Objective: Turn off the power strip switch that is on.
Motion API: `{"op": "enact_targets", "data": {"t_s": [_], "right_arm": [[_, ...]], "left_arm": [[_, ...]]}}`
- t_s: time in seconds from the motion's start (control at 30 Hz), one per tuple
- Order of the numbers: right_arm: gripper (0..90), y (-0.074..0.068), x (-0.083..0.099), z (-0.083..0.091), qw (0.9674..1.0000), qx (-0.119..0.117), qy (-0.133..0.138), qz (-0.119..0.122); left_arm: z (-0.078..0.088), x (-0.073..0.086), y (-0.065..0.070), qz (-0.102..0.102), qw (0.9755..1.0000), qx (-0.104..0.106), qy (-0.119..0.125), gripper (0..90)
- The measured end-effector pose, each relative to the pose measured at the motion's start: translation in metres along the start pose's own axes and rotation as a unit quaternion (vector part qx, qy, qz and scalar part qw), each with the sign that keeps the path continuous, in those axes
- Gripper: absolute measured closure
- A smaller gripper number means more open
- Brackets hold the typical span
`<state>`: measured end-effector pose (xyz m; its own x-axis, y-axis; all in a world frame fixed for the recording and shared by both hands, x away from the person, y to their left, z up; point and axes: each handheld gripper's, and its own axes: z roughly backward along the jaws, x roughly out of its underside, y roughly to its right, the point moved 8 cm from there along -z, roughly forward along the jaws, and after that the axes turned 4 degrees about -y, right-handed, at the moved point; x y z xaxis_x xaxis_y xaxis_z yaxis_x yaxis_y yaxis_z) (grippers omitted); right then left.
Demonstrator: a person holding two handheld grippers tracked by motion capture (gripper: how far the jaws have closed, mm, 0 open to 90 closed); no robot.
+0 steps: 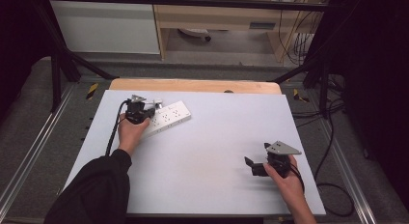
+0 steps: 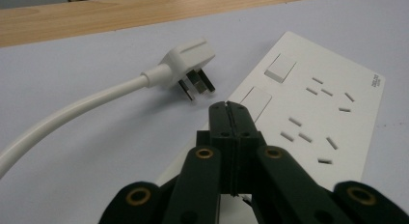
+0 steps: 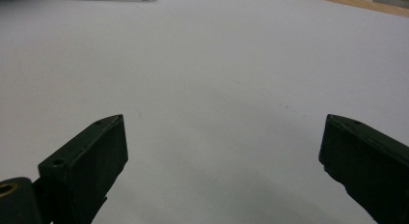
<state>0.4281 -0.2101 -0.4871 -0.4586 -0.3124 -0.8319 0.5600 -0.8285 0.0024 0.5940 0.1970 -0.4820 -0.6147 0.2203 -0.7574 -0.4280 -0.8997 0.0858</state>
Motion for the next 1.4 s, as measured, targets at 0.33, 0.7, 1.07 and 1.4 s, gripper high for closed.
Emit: {"op": "enact_targets", "data": {"t_s": [0.33,0.7,1.07,1.4], "right_arm": [[3.5,-0.001,0.000,0.000,1.0000,-0.001,-0.001,0.001],[3.5,-0.001,0.000,0.000,1.0000,-0.002,0.000,0.001],[3.5,-0.001,0.000,0.000,1.0000,-0.002,-0.002,0.002],[3.5,-0.001,0.000,0.000,1.0000,-0.002,-0.002,0.002]], "left_arm": [[-0.001,0.000,0.000,-0.002,1.0000,0.000,-0.002,90.0],[-0.007,-0.002,0.010,-0.032,0.9994,-0.007,-0.014,90.0],[-0.003,0.001,0.004,-0.013,0.9999,-0.009,-0.001,90.0],[-0.002,0.001,0.004,-0.010,0.9999,-0.006,-0.004,90.0]]}}
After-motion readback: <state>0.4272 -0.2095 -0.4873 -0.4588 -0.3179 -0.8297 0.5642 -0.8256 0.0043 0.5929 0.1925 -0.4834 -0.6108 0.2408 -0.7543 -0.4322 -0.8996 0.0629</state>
